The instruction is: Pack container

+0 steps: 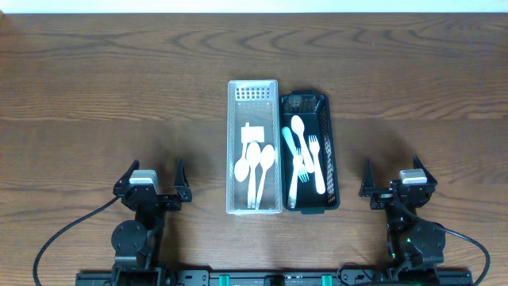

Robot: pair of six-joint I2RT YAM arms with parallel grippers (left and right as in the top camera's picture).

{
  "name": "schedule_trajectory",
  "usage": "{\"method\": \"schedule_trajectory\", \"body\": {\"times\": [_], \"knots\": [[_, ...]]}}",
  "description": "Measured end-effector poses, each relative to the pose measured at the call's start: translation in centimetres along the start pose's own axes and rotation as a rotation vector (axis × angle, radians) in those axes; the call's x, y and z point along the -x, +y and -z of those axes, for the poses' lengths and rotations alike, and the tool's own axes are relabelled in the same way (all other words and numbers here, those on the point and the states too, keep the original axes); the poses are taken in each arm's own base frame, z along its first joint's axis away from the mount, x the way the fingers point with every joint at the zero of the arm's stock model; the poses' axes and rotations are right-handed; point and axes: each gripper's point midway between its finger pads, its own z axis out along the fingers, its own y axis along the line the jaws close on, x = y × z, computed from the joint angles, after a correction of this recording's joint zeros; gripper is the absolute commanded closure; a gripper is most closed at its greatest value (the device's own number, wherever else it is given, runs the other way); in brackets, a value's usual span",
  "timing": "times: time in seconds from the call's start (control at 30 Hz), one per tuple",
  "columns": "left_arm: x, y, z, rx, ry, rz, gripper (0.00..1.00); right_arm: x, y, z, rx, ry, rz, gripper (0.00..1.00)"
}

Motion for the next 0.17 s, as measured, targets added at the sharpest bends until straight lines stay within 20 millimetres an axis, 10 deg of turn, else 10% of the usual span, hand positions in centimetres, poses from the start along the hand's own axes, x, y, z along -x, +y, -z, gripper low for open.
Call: {"method": "schedule_trajectory", "body": {"times": [0.17], "knots": [[0.00,0.00,0.00,0.000,0.000,0.000,0.02,0.00,0.00,0.00,0.000,0.000,0.000,0.01]]}}
